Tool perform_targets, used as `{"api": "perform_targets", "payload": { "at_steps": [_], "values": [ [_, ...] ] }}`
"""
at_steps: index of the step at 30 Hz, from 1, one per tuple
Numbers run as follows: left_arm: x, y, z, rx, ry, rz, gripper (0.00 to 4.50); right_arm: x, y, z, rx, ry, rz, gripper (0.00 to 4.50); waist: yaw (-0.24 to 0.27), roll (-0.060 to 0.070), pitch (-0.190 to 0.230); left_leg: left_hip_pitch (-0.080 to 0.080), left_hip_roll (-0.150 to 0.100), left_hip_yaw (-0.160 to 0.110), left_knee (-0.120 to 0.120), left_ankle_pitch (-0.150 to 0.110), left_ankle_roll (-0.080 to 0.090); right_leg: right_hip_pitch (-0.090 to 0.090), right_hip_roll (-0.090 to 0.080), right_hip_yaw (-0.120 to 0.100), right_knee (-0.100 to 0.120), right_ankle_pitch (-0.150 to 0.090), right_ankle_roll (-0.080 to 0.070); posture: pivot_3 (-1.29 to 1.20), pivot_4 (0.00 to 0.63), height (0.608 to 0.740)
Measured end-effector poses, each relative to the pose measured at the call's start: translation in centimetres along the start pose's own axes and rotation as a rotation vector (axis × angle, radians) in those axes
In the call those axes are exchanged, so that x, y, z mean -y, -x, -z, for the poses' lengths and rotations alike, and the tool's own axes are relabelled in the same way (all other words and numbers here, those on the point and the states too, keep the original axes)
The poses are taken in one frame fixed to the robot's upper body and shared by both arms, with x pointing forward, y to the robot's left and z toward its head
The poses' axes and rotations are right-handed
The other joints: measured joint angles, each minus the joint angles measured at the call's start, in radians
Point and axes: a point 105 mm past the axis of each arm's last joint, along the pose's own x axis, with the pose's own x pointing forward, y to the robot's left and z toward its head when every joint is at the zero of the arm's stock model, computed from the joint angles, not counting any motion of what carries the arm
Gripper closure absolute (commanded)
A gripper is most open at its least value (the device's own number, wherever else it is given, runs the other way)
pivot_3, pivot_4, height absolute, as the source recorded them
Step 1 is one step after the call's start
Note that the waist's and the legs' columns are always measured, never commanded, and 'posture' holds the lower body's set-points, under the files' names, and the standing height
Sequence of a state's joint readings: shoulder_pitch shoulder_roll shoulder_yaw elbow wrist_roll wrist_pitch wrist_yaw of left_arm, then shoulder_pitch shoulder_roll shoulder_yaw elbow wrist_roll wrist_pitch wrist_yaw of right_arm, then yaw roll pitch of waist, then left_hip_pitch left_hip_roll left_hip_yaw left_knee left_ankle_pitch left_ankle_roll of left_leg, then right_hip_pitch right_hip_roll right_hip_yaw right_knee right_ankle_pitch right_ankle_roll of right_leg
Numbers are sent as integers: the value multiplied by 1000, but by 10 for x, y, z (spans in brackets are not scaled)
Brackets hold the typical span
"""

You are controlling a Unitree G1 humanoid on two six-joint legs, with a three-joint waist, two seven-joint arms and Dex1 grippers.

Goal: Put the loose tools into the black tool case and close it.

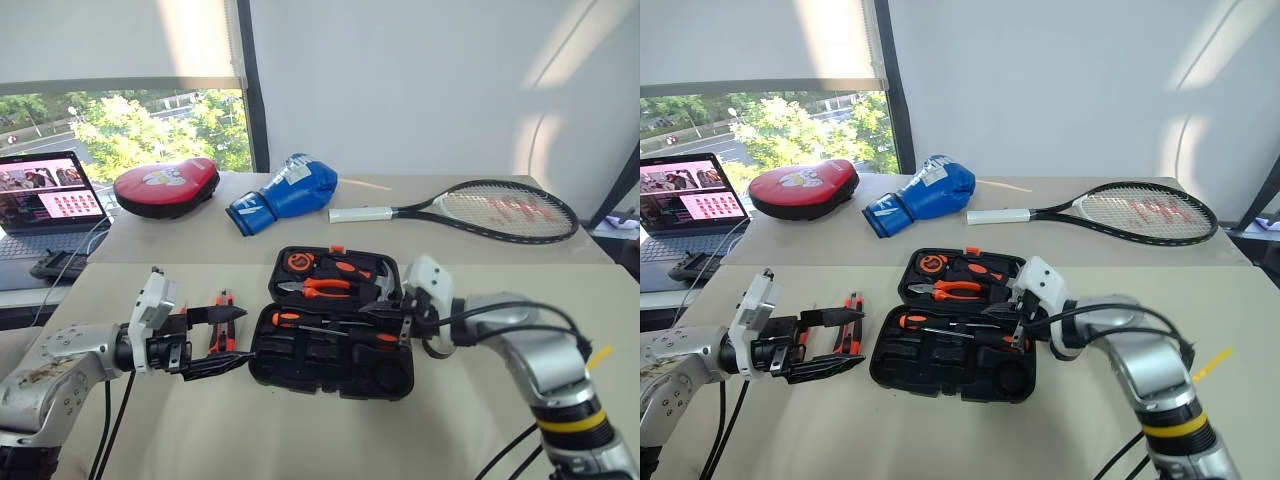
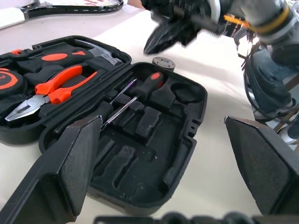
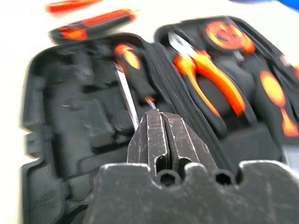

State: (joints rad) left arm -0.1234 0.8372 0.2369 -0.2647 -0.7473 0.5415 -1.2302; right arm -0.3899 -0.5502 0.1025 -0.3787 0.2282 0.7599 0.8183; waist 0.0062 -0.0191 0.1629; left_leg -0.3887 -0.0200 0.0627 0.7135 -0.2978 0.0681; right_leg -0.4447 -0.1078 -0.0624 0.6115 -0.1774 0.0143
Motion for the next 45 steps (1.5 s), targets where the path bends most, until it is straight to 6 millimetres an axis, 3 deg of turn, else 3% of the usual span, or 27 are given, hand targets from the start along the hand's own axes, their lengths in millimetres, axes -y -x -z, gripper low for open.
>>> {"api": "perform_targets", "payload": {
  "at_steps": [5, 12, 18, 20, 22, 24, 27, 31, 35, 36, 38, 45],
  "values": [
    [-4, 3, 4, -7, 2, -23, 0, -11, -14, 28, -80, 19, 68, 4487, -1, 0, 0, 1, 0, 0, 0, 0, 0, 1, 2, 0, 0, 0, 0, 0, 150, 740],
    [-10, 7, 13, -36, -3, -81, 0, -17, -24, 33, -182, 392, 10, 4487, -7, -3, -2, 12, 0, 0, -1, 0, 1, 10, 2, 0, -1, -2, 1, 0, 150, 740],
    [-22, 11, 13, -27, -3, -192, 0, -12, -25, 33, -184, 496, 12, 4487, -2, -7, -4, 20, 2, -3, -1, -4, 6, 20, 0, -2, -2, -4, 3, 0, 150, 740],
    [-32, 15, 11, 15, 10, -313, 0, -14, -20, 24, -70, 355, 21, 4487, 5, -7, -3, 20, 2, -4, -1, -4, 5, 20, -3, -1, -2, -3, 1, 0, 150, 740],
    [-45, 24, 18, 31, 55, -470, 0, -23, -15, -7, 175, 123, -4, 4487, 6, -5, 1, 15, 3, -4, -1, -1, 1, 16, -5, 0, -1, -2, 1, 0, 150, 740],
    [-54, 28, 22, 18, 69, -589, 0, -25, 5, -42, 330, 65, -44, 4487, 6, -3, 1, 9, 2, -4, -1, 0, 0, 9, -5, 0, 0, -2, 0, 0, 150, 740],
    [-66, 42, 30, -58, 108, -765, 0, -25, 26, -58, 358, 116, -52, 3760, 6, -4, 1, 4, 1, -5, -2, 0, 0, 5, -2, -3, 0, -2, 0, 0, 150, 740],
    [-74, 66, 47, -161, 236, -951, 0, -40, 46, -49, 294, 81, -148, 2308, 6, -4, 1, 3, 0, -5, -2, -1, 1, 5, -2, -3, -2, -2, 1, 0, 150, 740],
    [-72, 76, 64, -277, 288, -1025, 0, -51, 67, -55, 289, 90, -208, 1013, 7, -4, 1, 4, 0, -4, -2, -2, 2, 6, -5, -3, -2, -2, 1, 0, 150, 740],
    [-71, 77, 67, -295, 295, -1030, 0, -51, 71, -55, 287, 88, -210, 496, 7, -4, 1, 4, 0, -5, -2, -2, 2, 6, -5, -3, -2, -2, 1, 0, 150, 740],
    [-69, 76, 74, -330, 315, -1033, 521, -52, 75, -56, 283, 84, -216, 0, 8, -4, 1, 4, 1, -5, -2, -1, 1, 5, -6, -2, -1, -2, 1, 0, 150, 740],
    [-64, 70, 76, -332, 318, -1058, 2980, -55, 86, -55, 266, 80, -231, 0, 11, -4, 1, 4, 1, -5, -2, -2, 1, 6, -8, 1, -1, -2, 1, 0, 150, 740]
  ]
}}
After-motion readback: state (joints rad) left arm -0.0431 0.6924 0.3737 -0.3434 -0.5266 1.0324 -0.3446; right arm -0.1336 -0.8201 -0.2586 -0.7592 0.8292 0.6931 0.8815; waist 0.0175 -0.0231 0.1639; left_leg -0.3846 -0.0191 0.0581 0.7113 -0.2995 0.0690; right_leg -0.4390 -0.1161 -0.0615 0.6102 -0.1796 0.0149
